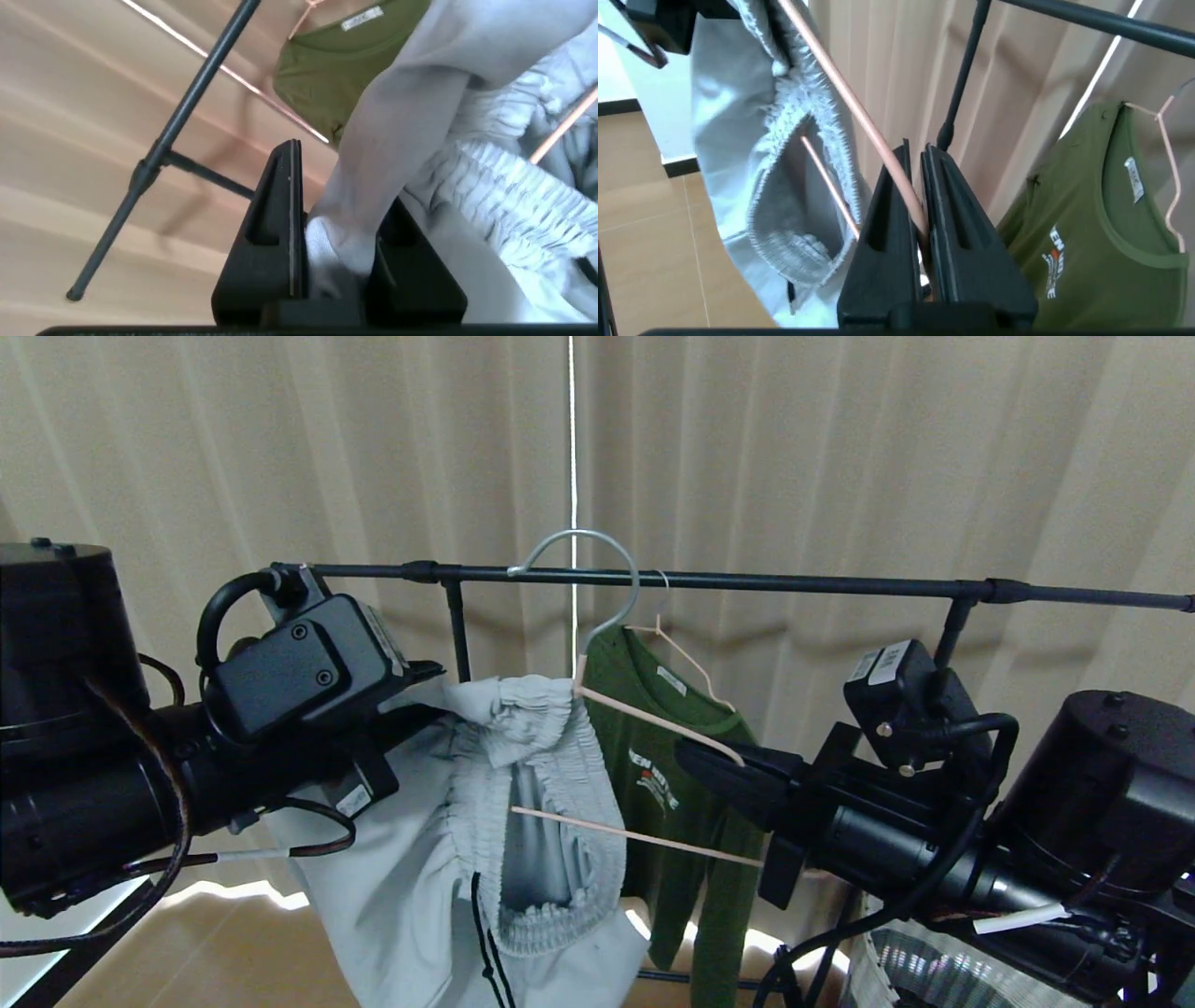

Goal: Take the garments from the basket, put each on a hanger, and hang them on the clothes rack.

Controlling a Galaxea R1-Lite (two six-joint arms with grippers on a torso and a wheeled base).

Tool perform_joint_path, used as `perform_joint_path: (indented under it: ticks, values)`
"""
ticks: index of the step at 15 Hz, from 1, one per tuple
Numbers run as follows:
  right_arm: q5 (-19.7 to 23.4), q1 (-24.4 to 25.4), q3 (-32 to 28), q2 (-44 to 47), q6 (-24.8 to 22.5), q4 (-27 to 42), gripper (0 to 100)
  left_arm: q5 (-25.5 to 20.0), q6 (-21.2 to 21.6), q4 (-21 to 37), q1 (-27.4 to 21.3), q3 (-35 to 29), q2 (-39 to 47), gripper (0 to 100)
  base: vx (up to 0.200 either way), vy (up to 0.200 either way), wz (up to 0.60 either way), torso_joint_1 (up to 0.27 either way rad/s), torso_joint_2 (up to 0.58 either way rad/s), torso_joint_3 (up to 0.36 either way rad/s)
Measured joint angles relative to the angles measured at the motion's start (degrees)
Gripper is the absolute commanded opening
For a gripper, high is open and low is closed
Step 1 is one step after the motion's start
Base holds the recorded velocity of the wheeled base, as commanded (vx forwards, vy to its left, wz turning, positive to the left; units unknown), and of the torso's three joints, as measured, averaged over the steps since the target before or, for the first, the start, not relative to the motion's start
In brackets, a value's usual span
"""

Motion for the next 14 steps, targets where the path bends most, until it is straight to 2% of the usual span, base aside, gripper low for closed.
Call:
perform_joint_path:
  ticks: [2, 3, 7, 9, 11, 13, 14]
  values:
    - [0.0, 0.0, 0.0, 0.1, -0.1, 0.1, 0, 0.1, -0.3, 0.0, 0.0, 0.4, 0.0, 0, 0.0, 0.0, 0.0, 0.0, 0.0, 0.0]
    - [0.0, 0.0, 0.0, 0.1, -0.2, 0.4, 100, 0.2, -0.4, -0.1, 0.2, 0.7, 0.1, 0, 0.0, 0.0, 0.0, 0.0, 0.0, 0.0]
    - [-0.4, -0.5, 0.3, 0.3, -0.3, 0.0, 100, 1.2, -0.5, -4.6, 1.9, 3.2, 0.1, 0, 0.0, 0.0, 0.0, 0.0, 0.0, 0.0]
    - [-0.5, -1.4, 0.3, 0.4, -2.0, -0.5, 100, 5.2, -1.1, -5.0, 4.1, 4.4, 0.5, 0, 0.0, 0.0, 0.0, 0.0, 0.0, 0.0]
    - [-0.5, -1.7, 1.3, 0.7, -3.7, -1.8, 100, 9.0, -3.8, -4.9, 5.0, 5.2, 0.7, 0, 0.0, 0.0, 0.0, 0.0, 0.0, 0.0]
    - [-0.5, -1.8, 2.6, 1.7, -4.4, -3.0, 100, 12.8, -9.1, -5.0, 5.2, 5.4, 0.9, 0, 0.0, 0.0, 0.0, 0.0, 0.0, 0.0]
    - [-0.5, -1.8, 3.0, 2.5, -4.5, -3.3, 100, 12.9, -12.0, -5.0, 5.0, 5.4, 0.9, 0, 0.0, 0.0, 0.0, 0.0, 0.0, 0.0]
